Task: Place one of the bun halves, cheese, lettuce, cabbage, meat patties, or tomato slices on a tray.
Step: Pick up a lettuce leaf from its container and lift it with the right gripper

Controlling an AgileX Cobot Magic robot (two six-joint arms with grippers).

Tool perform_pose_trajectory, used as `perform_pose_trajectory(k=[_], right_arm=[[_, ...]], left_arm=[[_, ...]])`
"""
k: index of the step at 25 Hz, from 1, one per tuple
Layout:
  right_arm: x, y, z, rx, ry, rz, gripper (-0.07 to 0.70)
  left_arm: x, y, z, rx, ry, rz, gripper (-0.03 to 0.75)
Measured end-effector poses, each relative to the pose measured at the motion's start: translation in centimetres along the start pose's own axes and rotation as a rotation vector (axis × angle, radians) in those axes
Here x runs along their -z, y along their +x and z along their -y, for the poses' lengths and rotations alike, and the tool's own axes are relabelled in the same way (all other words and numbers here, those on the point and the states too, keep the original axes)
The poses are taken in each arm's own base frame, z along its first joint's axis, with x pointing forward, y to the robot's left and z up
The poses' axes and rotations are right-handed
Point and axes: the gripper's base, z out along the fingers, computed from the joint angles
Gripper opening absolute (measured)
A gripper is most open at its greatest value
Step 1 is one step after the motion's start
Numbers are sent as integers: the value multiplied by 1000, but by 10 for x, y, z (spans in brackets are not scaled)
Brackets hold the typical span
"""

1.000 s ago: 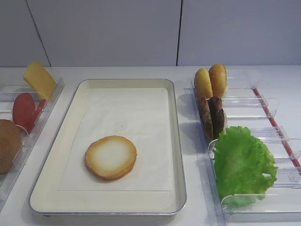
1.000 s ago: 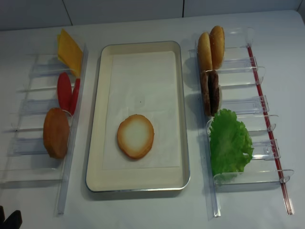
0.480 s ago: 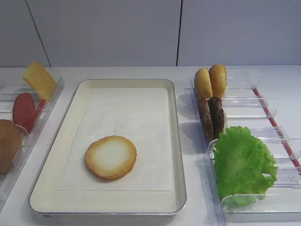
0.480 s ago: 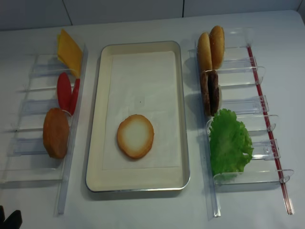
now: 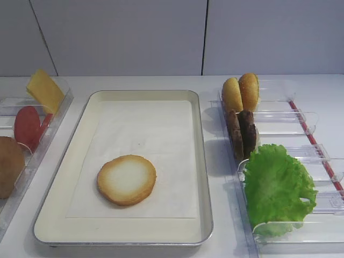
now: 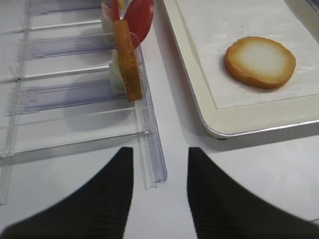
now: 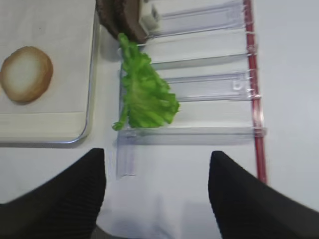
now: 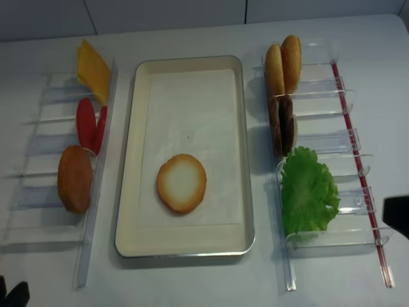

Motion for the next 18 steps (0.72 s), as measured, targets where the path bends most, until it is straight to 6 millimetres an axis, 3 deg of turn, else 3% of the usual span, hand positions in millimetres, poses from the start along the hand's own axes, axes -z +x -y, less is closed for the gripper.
perform_pose_trajectory(k=[7,18], right_arm=[[-47,-33,-2,-65,-58,-225,476],[-105,-50,-19,-8,-59,-307,476]], left_arm=[[0,0,0,0,0,0,246],[0,0,0,0,0,0,246]])
